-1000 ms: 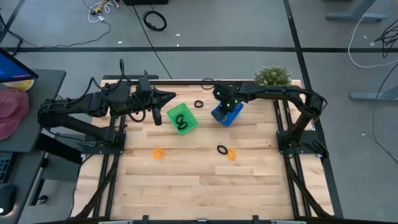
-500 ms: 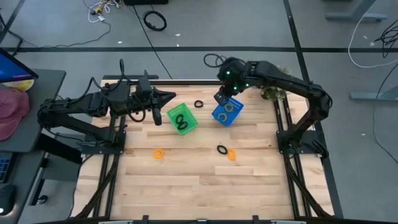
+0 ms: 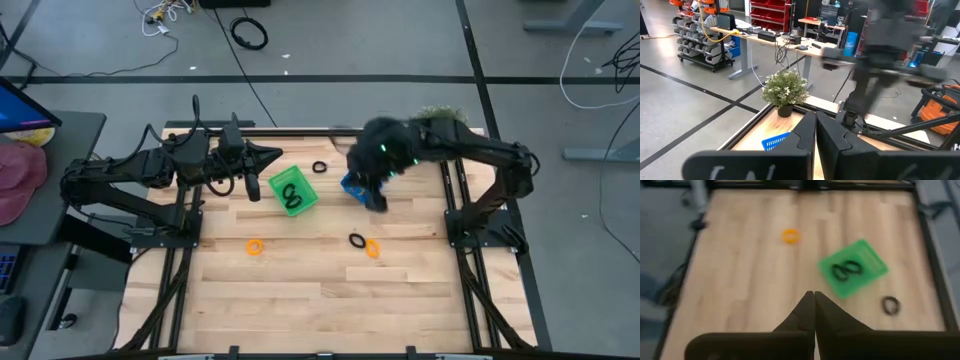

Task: Sort spring keychains
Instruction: Put the yellow spring keychain into the blue bin

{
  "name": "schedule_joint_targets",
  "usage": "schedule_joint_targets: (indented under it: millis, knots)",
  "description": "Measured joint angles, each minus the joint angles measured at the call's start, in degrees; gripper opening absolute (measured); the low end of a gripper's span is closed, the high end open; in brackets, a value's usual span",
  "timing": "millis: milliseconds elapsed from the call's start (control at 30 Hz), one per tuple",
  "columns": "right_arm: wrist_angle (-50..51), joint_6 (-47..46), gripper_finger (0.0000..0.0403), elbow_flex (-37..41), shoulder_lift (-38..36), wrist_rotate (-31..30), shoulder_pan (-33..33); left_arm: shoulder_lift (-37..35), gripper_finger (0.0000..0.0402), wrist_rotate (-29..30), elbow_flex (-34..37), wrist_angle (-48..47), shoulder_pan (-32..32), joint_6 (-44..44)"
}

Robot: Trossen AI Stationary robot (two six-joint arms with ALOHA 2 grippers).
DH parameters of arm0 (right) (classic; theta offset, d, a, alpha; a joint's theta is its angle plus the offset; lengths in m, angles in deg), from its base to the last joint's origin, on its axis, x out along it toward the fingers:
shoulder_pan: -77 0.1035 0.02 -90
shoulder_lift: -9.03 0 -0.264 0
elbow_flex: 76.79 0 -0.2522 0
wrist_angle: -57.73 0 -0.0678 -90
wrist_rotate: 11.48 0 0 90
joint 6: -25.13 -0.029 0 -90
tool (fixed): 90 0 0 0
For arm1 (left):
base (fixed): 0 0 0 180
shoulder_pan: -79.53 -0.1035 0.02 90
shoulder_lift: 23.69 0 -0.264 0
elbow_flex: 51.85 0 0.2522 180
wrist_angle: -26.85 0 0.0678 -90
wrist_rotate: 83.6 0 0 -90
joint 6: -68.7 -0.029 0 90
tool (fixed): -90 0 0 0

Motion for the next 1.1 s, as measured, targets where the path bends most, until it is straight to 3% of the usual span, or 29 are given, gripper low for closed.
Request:
schedule_joint_targets:
  millis: [333, 567, 800, 1100]
  knots:
    - [7.66, 4.66, 0.0001, 0.07, -1.55, -4.93, 13.54, 0.00, 0.0016, 0.00, -0.02, 0.00, 0.00, -0.04]
    - [15.23, 3.99, 0.0017, 0.15, -0.26, -5.87, 16.57, 0.00, 0.0016, 0.00, -0.02, -0.07, -0.02, -0.02]
    - [14.96, 8.12, 0.0102, 2.69, -0.32, -5.48, 17.23, 0.00, 0.0016, 0.01, -0.02, -0.07, 0.00, 0.00]
    - [8.78, 14.15, 0.0221, 19.10, -0.24, -5.50, 18.49, 0.00, 0.0016, 0.00, -0.02, -0.17, -0.02, 0.00]
